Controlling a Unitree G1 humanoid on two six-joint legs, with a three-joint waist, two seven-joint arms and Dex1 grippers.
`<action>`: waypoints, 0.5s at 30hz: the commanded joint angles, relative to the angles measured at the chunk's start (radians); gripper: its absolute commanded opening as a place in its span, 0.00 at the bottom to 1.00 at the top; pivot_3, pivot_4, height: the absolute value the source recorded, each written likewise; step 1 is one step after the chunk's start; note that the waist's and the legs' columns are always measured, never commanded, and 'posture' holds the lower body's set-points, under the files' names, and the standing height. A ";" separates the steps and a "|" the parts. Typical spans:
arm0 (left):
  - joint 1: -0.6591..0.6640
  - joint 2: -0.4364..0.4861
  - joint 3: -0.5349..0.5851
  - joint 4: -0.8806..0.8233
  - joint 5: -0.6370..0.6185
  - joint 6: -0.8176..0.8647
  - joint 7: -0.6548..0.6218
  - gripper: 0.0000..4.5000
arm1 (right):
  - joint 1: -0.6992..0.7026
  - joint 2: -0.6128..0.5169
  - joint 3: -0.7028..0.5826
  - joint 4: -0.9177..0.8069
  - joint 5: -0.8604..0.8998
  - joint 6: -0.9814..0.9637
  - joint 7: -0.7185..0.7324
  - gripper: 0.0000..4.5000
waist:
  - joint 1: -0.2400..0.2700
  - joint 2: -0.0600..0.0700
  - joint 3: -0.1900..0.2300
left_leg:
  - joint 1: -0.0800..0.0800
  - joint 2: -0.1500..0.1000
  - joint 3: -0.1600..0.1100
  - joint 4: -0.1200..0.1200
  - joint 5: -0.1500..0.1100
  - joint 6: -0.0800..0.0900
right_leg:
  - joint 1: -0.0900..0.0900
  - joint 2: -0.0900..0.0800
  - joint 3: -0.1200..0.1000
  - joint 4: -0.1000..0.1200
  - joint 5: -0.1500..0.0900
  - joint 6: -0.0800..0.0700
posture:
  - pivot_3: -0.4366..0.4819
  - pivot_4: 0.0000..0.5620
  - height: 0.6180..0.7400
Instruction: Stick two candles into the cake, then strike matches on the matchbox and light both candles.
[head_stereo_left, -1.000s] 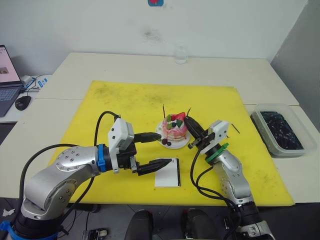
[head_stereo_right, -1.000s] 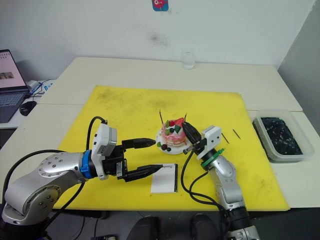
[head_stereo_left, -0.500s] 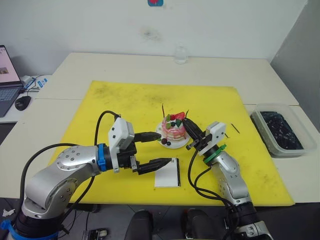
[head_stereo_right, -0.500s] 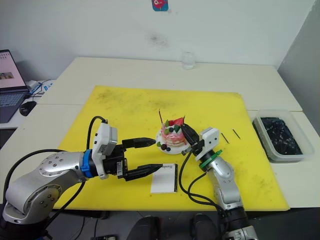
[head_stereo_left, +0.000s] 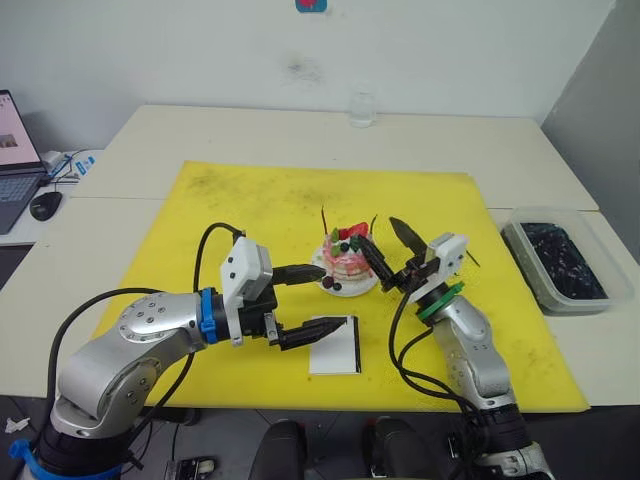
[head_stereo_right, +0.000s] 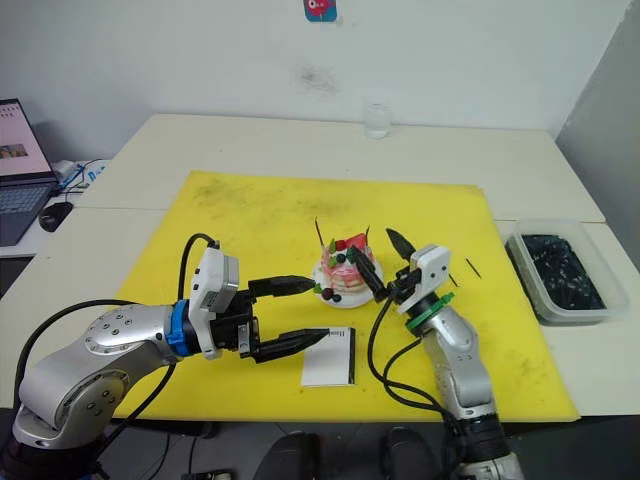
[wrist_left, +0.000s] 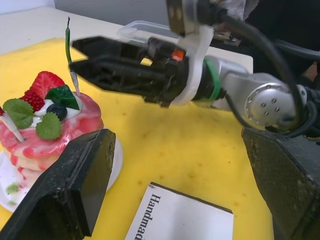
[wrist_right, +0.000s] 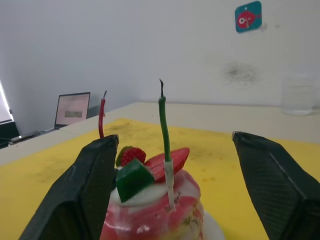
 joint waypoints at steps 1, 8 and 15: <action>-0.003 0.014 0.021 -0.008 0.000 0.000 0.010 1.00 | 0.019 -0.051 -0.037 -0.126 0.047 0.076 0.004 0.79 | 0.000 0.000 0.000 | 0.000 0.000 0.000 0.000 0.000 0.000 | 0.000 0.000 0.000 0.000 0.000 0.000 | 0.48 0.27 1.00; 0.035 0.190 0.252 0.120 -0.338 0.395 0.036 1.00 | 0.115 -0.291 -0.098 -0.339 0.081 0.317 0.036 0.79 | 0.000 0.000 0.000 | 0.000 0.001 0.000 -0.001 0.000 0.000 | 0.000 0.000 -0.001 0.000 -0.001 -0.001 | 0.48 0.27 1.00; 0.089 0.299 0.261 0.255 -0.666 0.719 0.133 1.00 | 0.164 -0.527 -0.072 -0.464 0.164 0.530 0.174 0.60 | -0.002 0.001 0.001 | 0.001 0.000 0.000 -0.001 0.000 0.000 | 0.000 -0.002 -0.001 0.000 -0.002 -0.002 | 0.48 0.27 1.00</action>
